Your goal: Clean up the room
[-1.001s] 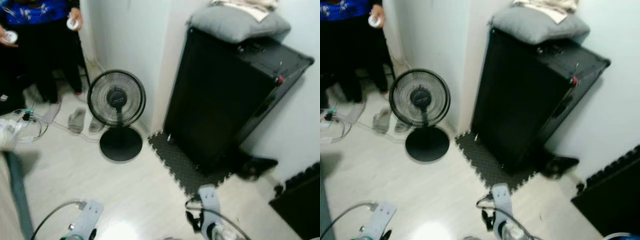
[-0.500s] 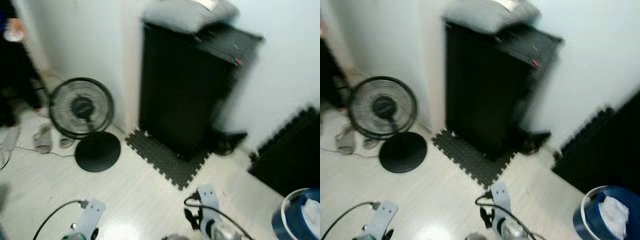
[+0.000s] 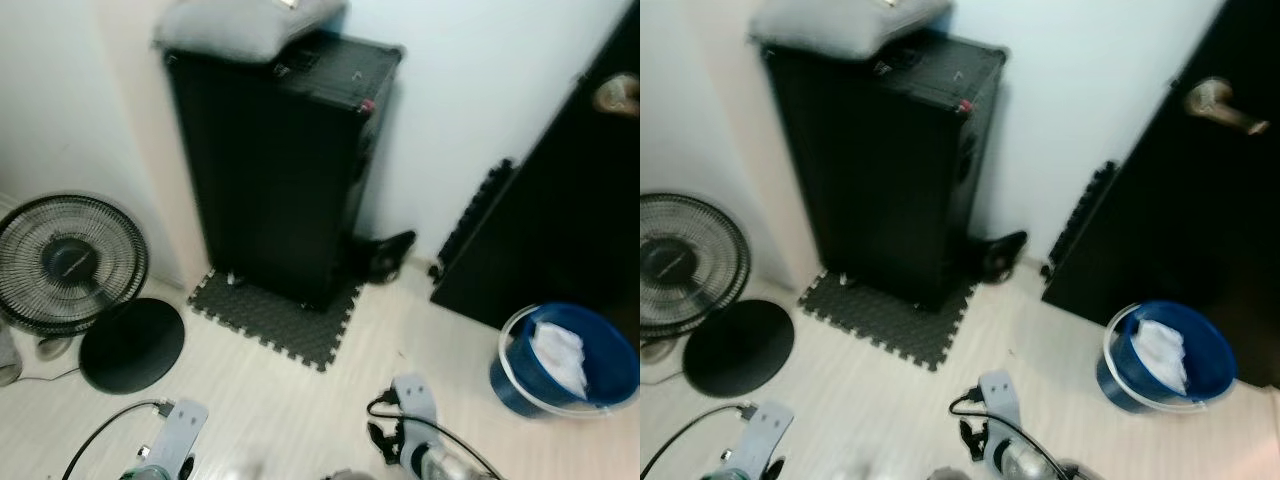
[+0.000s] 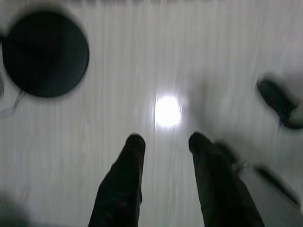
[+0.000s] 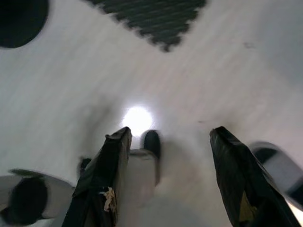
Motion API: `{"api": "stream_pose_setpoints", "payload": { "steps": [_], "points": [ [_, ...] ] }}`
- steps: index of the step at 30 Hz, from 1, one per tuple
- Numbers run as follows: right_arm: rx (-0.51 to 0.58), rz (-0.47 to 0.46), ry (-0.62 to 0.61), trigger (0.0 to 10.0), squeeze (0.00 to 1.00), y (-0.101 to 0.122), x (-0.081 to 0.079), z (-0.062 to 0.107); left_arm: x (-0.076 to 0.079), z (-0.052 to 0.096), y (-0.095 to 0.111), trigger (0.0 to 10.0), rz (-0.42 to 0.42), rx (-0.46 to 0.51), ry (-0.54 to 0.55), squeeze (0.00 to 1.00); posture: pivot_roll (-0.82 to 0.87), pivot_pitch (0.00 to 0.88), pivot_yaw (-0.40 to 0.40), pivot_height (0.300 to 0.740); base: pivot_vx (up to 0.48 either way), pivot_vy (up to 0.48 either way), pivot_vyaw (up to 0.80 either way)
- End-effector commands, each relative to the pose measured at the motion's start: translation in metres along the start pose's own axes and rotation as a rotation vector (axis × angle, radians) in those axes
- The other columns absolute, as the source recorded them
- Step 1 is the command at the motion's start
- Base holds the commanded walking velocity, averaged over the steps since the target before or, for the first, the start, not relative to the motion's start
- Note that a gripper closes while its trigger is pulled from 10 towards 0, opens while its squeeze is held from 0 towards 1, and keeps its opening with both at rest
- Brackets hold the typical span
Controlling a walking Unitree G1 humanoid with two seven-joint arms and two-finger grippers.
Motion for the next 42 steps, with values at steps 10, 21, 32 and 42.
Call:
{"api": "stream_pose_setpoints", "payload": {
  "steps": [10,21,32,42],
  "points": [
    [-0.022,-0.017,0.009,10.0,0.0,-0.009,-0.005,0.001,0.021,0.002,-0.008,10.0,0.001,-0.035,-0.034,0.0,-0.05,0.0,0.019,0.74,0.0,0.0,-0.8],
    [-0.024,-0.019,0.007,10.0,0.0,-0.01,-0.004,0.002,0.036,-0.001,0.007,10.0,0.0,-0.013,-0.047,0.0,-0.05,0.0,0.019,0.74,0.0,0.0,-0.8],
    [-0.026,-0.02,0.009,10.0,0.0,-0.011,-0.005,0.002,0.003,0.006,-0.027,10.0,0.008,-0.069,-0.014,0.0,-0.05,0.0,0.019,0.74,0.0,0.0,-0.8],
    [-0.028,-0.02,0.009,10.0,0.0,-0.012,-0.005,0.002,0.009,0.007,-0.028,10.0,0.005,-0.06,-0.02,0.0,-0.05,0.0,0.019,0.74,0.0,0.0,-0.8]
  ]
}}
Point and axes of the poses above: a point about 5 cm out from each wrist's last joint towards the gripper, its own z axis pointing back from the gripper into the wrist, its own y axis along the axis of the wrist's last joint, x = y × z, the point moved 4 cm from there along -z, pointing out of the wrist towards the gripper, and after that the axes turned 7 degrees about -z, right-handed, at the moved point
